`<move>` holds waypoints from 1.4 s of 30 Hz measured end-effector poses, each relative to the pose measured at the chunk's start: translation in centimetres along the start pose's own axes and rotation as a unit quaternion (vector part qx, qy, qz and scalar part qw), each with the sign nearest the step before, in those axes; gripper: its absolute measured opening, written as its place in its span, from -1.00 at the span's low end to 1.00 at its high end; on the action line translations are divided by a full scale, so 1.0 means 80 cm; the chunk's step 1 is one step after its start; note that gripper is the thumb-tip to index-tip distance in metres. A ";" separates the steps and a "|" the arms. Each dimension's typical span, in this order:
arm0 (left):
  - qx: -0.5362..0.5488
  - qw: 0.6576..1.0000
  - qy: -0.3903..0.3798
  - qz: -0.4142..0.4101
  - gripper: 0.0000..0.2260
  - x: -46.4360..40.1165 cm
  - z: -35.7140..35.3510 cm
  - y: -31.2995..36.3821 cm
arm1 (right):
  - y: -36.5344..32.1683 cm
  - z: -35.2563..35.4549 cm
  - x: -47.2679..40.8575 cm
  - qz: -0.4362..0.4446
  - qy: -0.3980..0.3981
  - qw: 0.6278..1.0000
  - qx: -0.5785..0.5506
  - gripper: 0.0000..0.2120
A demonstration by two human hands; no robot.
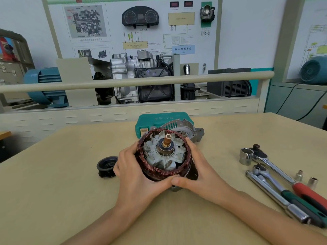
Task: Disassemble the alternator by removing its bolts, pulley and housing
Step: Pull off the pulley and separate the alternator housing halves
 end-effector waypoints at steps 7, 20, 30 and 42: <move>0.013 0.987 -0.123 -0.106 -0.36 -0.011 0.038 -0.027 | -0.005 0.001 -0.003 0.000 0.016 0.993 -0.113 -0.14; 0.181 0.919 -0.350 0.000 0.08 -0.072 0.038 -0.052 | -0.013 0.001 -0.002 0.005 -0.059 0.995 -0.078 0.00; 0.259 0.911 -0.318 0.038 -0.05 -0.059 0.028 -0.038 | -0.009 -0.007 -0.004 0.002 0.028 0.994 -0.103 -0.06; 0.277 0.936 -0.218 0.022 -0.05 -0.028 0.012 -0.021 | -0.006 0.026 -0.009 0.025 -0.018 0.994 -0.109 -0.13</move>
Point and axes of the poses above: each hand's wrist, its own x-axis away from the middle knuckle, its own z-axis out of the back of the hand, y = z × x, the point moved 1 cm from there along -x, towards the middle knuckle, and after that the axes turned 2 degrees about -z, right-handed, at the moved point
